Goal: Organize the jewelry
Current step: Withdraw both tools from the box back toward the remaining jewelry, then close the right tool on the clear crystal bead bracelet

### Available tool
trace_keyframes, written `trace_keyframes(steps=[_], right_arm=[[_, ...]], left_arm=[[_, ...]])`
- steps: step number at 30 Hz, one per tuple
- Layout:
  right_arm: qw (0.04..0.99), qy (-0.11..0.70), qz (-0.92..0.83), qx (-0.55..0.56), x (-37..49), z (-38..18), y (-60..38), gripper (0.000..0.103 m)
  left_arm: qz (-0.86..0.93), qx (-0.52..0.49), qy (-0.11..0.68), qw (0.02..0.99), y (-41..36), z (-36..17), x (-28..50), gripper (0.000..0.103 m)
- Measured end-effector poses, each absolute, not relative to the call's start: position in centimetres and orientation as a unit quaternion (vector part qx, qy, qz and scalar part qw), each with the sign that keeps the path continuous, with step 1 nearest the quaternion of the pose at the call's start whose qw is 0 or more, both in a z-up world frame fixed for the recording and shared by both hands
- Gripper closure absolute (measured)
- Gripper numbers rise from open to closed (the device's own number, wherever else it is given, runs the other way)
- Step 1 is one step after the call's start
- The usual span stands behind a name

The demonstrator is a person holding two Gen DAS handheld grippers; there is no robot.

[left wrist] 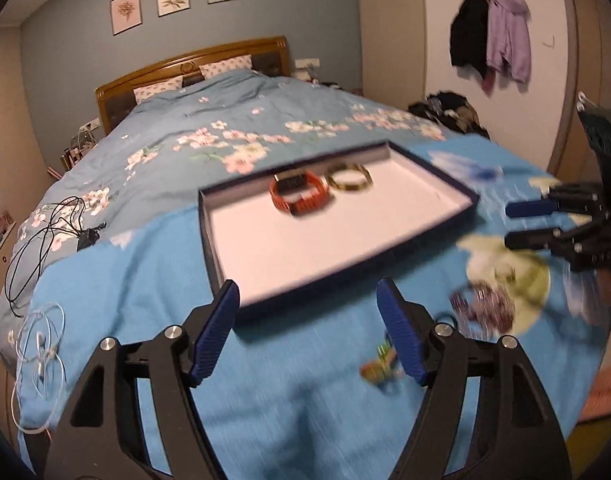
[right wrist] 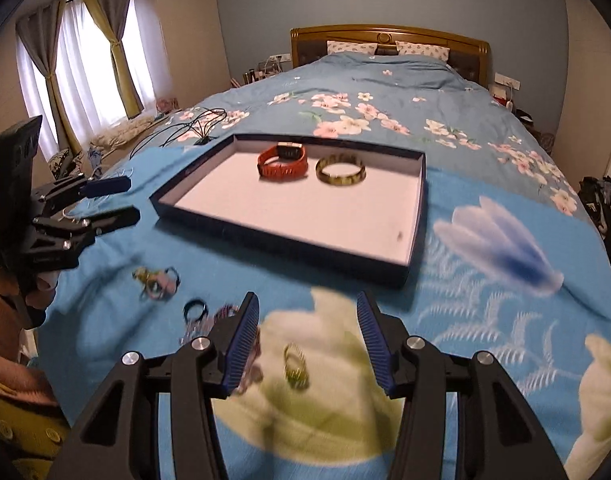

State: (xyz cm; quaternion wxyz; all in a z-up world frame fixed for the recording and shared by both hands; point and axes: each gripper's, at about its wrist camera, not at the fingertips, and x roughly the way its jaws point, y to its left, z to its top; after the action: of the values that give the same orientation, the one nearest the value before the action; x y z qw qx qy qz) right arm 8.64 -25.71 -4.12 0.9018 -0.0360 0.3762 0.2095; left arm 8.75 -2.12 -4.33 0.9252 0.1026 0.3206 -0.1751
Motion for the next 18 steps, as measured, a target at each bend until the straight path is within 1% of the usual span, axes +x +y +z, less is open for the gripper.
trace_keyframes(steps=[7,10,13,14,16,18], right_arm=[[0.893,0.395,0.211,-0.040,7.4,-5.7,-25.3,0.055],[0.891,0.394,0.223,-0.034,6.7,-5.7,-25.2,0.057],[0.887,0.389,0.245,-0.036,6.0,-5.5,-24.5,0.061],[0.885,0.388,0.256,-0.036,5.8,-5.5,-24.2,0.063],[0.882,0.386,0.266,-0.048,5.6,-5.5,-23.3,0.063],[0.883,0.385,0.263,-0.061,5.6,-5.7,-22.5,0.063]], left_arm=[[-0.182,0.133,0.335,0.915,-3.9,-6.1,6.1,0.033],[-0.199,0.134,0.337,0.911,-4.6,-6.5,5.0,0.033],[-0.214,0.141,0.333,0.908,-5.1,-6.5,4.2,0.033],[-0.216,0.142,0.333,0.907,-5.2,-6.5,4.1,0.034],[-0.222,0.139,0.336,0.905,-5.2,-6.6,4.2,0.036],[-0.214,0.142,0.337,0.905,-5.2,-6.7,4.5,0.042]])
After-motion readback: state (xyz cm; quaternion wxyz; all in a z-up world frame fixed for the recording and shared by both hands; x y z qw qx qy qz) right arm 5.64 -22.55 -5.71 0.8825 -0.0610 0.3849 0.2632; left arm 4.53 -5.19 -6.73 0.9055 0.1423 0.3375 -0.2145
